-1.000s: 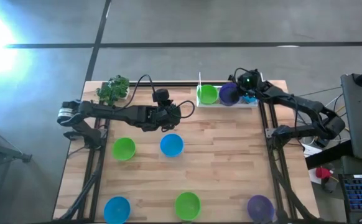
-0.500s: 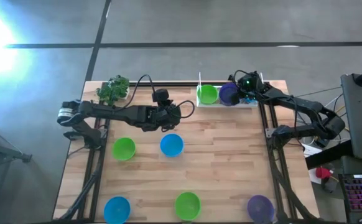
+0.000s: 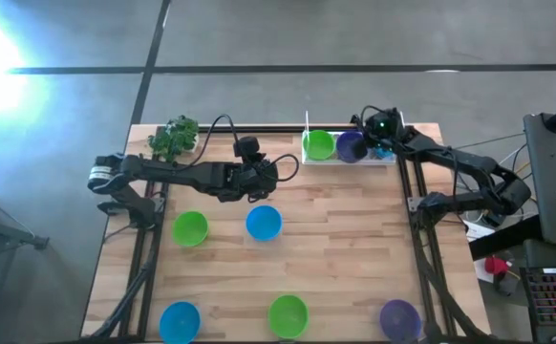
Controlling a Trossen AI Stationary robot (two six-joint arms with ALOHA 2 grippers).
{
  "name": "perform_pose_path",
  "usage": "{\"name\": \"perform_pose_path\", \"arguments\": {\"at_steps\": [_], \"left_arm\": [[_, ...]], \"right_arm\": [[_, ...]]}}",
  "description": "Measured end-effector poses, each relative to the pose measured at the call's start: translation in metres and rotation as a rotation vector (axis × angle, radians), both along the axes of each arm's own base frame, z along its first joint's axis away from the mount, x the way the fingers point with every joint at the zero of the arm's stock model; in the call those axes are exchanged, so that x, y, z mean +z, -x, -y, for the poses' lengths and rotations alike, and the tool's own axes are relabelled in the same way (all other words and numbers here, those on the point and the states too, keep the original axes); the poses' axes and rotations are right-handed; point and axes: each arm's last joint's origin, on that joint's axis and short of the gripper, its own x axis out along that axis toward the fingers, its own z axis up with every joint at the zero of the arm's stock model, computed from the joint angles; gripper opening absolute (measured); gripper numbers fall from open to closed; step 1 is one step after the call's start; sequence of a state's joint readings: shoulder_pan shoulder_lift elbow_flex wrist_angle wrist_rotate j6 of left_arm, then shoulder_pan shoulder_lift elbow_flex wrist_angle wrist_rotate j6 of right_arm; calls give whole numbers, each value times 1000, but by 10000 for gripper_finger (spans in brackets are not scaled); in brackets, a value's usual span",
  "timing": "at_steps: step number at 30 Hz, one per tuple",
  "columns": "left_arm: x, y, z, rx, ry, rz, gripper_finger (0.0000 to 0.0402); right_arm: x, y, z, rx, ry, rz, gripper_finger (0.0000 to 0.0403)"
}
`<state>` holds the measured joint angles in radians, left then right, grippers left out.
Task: Pick & Place Mini bowls
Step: Stack the top blue bowl on top of the blue bowl on the shelf
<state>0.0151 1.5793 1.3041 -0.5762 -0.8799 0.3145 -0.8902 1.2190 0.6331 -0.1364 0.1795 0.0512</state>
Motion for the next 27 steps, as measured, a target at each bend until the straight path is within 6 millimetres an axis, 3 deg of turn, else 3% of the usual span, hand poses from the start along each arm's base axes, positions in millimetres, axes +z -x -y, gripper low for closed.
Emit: {"name": "perform_pose_path", "arguments": {"at_steps": [9, 20, 27], "left_arm": [[0, 0, 0, 1, 0, 1, 85], [0, 0, -1, 23, 15, 29, 85], [-2, -1, -2, 13, 110, 81, 85]], "right_arm": [[15, -5, 5, 20, 48, 9, 12], [17, -5, 4, 34, 43, 20, 12], [36, -13, -18, 183, 79, 113, 12]]}}
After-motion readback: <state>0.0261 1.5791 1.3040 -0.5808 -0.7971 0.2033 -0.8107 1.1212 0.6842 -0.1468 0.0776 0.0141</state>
